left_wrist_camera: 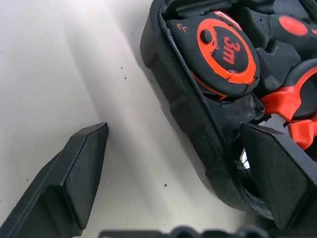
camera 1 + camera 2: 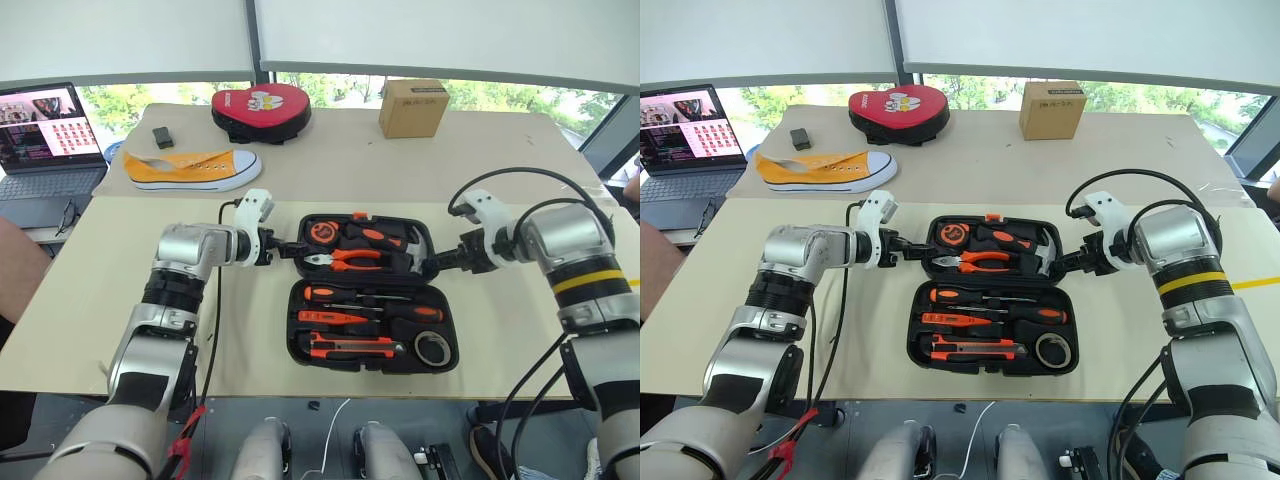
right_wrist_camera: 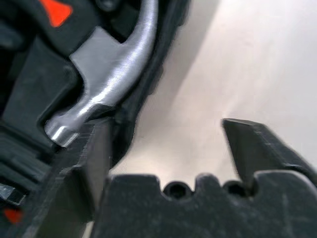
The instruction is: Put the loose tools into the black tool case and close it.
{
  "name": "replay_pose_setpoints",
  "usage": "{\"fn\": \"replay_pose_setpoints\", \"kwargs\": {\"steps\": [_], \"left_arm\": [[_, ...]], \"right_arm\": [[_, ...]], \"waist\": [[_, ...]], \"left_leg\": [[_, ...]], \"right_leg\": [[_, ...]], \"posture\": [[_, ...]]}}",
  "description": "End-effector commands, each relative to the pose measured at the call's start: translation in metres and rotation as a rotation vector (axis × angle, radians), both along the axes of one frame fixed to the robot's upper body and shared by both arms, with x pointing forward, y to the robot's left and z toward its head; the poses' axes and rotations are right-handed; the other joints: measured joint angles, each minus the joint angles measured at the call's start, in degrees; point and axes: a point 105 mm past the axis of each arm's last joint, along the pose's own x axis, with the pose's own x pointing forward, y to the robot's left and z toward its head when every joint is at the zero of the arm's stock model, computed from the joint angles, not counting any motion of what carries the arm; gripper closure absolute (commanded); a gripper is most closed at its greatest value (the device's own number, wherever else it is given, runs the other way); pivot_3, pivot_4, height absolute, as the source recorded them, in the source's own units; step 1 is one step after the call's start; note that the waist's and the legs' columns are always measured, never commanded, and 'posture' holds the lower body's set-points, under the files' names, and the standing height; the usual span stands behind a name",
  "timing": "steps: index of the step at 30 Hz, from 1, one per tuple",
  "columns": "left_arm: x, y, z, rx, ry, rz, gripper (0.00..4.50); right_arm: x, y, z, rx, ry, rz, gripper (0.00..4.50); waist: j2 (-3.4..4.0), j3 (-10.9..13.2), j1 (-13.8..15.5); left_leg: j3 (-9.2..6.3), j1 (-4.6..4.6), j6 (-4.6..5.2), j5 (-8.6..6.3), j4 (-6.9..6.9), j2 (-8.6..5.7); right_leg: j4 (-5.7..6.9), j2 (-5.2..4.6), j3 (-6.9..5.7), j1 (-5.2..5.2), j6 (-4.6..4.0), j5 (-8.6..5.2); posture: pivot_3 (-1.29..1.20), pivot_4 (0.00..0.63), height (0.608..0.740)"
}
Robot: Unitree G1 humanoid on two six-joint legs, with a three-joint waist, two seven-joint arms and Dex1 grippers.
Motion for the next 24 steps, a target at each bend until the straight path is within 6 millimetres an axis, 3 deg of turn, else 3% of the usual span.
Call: {"fn": "replay_pose_setpoints", "kwargs": {"steps": [1,3,6,9,14,18,22,24], "left_arm": [[0.0,0.006,-0.007,0.045,0.028,0.019,1.62],[0.0,0.007,-0.007,0.018,0.033,0.028,2.24],[0.003,0.006,0.001,-0.118,0.017,0.052,3.52],[0.005,0.009,0.008,-0.229,0.02,0.082,4.44],[-0.001,0.014,0.02,-0.329,-0.071,0.059,4.44],[-0.011,0.026,0.048,-0.41,-0.403,0.01,4.44],[-0.032,0.031,0.055,-0.364,-0.623,-0.069,4.44],[-0.043,0.033,0.053,-0.308,-0.727,-0.104,4.44]], "right_arm": [[0.003,-0.01,-0.006,-0.03,0.022,-0.053,2.64],[0.005,-0.01,-0.009,-0.009,0.038,-0.072,3.16],[0.008,-0.005,-0.008,0.085,0.032,-0.096,4.28],[0.015,0.002,0.005,0.172,-0.06,-0.046,4.5],[0.012,0.011,0.032,0.206,-0.297,0.132,4.5],[0.004,0.011,0.049,0.142,-0.56,0.191,4.5],[-0.011,0.002,0.056,-0.146,-0.868,0.286,4.5],[-0.029,0.003,0.047,-0.266,-0.969,0.388,4.5]], "waist": [[-0.06,0.0,-0.2],[-0.14,-0.1,-0.5],[-0.2,-0.1,-0.6],[-0.21,-0.1,-0.7],[-0.2,-0.1,-1.0],[-0.2,-0.1,-1.1],[-0.2,-0.1,-0.8],[-0.19,-0.1,-0.6]], "left_leg": [[0.0,0.02,0.0,0.0,0.01,0.01],[-0.01,0.1,0.0,0.01,0.02,0.02],[-0.02,0.48,0.01,0.02,0.02,0.03],[-0.12,0.76,0.03,0.02,0.0,0.02],[-0.16,0.7,0.03,0.03,-0.06,0.03],[-0.09,0.51,-0.02,0.04,-0.16,0.04],[-0.02,-0.04,-0.61,0.4,-0.14,0.06],[-0.01,-0.05,-0.55,0.37,-0.17,0.04]], "right_leg": [[0.0,0.01,0.01,0.02,0.0,0.01],[0.01,0.02,0.01,0.08,0.0,0.04],[-0.01,0.02,-0.02,0.51,0.0,0.05],[-0.09,-0.02,-0.08,0.84,0.0,0.06],[-0.09,-0.01,-0.06,0.76,0.03,0.08],[-0.04,-0.04,0.03,0.44,0.03,0.08],[0.47,-0.05,0.09,-0.25,0.0,0.11],[0.37,-0.05,0.09,-0.25,0.0,0.11]], "posture": [[0.0,0.15,0.74],[0.0,0.15,0.74],[0.0,0.15,0.74],[0.0,0.15,0.74],[0.0,0.15,0.74],[0.0,0.15,0.74],[0.0,0.15,0.74],[0.0,0.15,0.74]]}}
